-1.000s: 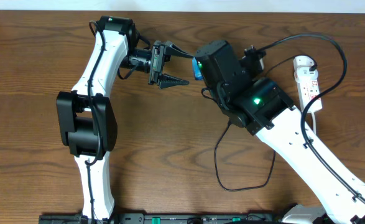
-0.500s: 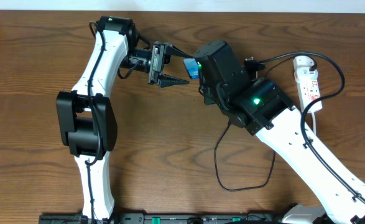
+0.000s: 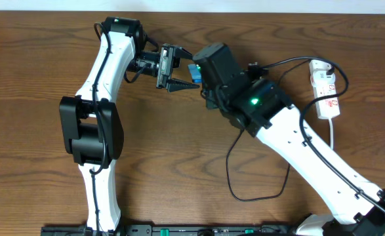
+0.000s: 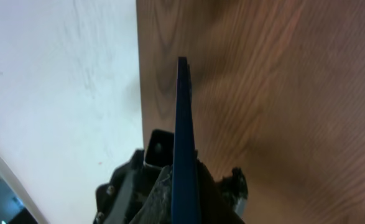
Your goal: Plug charger to phone and switch on socket
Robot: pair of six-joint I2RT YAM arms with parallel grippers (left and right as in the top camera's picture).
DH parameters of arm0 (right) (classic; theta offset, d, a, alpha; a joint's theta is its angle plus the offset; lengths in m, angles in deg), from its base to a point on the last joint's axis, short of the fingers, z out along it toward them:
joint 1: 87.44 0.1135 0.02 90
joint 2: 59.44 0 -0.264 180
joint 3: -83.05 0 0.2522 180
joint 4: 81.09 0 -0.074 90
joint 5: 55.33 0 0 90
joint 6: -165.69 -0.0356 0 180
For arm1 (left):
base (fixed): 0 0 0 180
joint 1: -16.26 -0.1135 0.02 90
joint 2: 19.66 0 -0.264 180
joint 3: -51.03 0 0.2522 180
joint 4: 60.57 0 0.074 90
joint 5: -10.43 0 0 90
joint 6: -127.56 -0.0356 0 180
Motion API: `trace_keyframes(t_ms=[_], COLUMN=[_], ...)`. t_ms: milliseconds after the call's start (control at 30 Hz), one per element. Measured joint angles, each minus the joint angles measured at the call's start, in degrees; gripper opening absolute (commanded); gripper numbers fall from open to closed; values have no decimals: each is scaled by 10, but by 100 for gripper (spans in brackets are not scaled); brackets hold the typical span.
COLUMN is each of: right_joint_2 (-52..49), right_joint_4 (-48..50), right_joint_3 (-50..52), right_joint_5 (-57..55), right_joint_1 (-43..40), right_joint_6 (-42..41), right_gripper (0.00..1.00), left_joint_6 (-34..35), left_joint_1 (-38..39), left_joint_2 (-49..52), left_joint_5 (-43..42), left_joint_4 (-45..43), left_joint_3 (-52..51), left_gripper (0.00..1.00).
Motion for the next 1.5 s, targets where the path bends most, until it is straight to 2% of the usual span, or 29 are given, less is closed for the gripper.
trace_keyframes(t_ms=[67,233,333,567,867,1133,1267,1433,1500], right_joint_2=[0,0,0,0,0,0,0,0,0], right_joint_4=[6,10,10,16,26,27,29,32,33], right_joint_3=[0,0,0,0,0,0,0,0,0], right_joint_5=[0,-2,-4,-7,-8,-8,-8,-8,-8], right_joint_1=[4,6,6,6,7,9,10,9,9], right_joint_6=[0,-1,-1,-1,-1,-1,-15,-35,-35], right_gripper=[1,2,2,3,2,3,2,2,7], left_joint_6=[0,0,0,3,13,13,8,-3,-3], left_joint_1=[0,0,0,0,0,-1,-1,-2,-2], left_joint_2=[0,-1,-3,-4,-4,-4,-4,-4,-4], left_joint_5=[0,0,0,0,-2,-15,-20,-29,-30], left_joint_4=[0,0,0,0,0,-1,-3,-7,-7], left_joint_3=[0,0,0,0,0,0,0,0,0], left_gripper=[57,54,47,45,27,19,8,7,8])
